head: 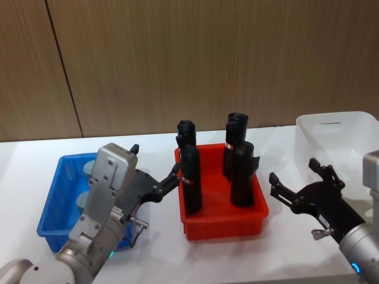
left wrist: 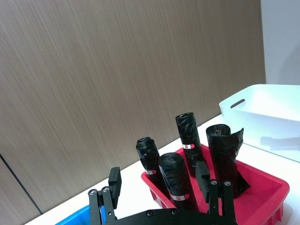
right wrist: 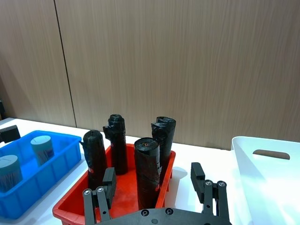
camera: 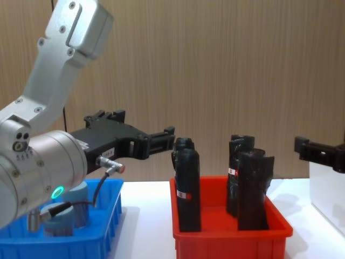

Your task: Pick the cotton swabs from the blue box and place them into the white box.

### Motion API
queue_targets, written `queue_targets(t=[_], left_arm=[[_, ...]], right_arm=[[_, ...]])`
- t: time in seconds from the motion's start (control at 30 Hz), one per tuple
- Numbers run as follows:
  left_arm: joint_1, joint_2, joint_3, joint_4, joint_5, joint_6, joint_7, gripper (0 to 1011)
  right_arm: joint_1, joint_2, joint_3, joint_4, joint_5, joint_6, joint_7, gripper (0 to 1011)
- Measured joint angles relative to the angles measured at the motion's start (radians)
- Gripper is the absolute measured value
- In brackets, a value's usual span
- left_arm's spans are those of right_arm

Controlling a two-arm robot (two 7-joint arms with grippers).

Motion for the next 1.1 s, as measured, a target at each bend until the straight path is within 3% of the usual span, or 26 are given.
queue_targets(t=[1.1], left_arm=[[0.0, 0.0, 0.0, 0.0, 0.0, 0.0, 0.0, 1004]], right_arm=[[0.0, 0.0, 0.0, 0.0, 0.0, 0.0, 0.0, 1001]])
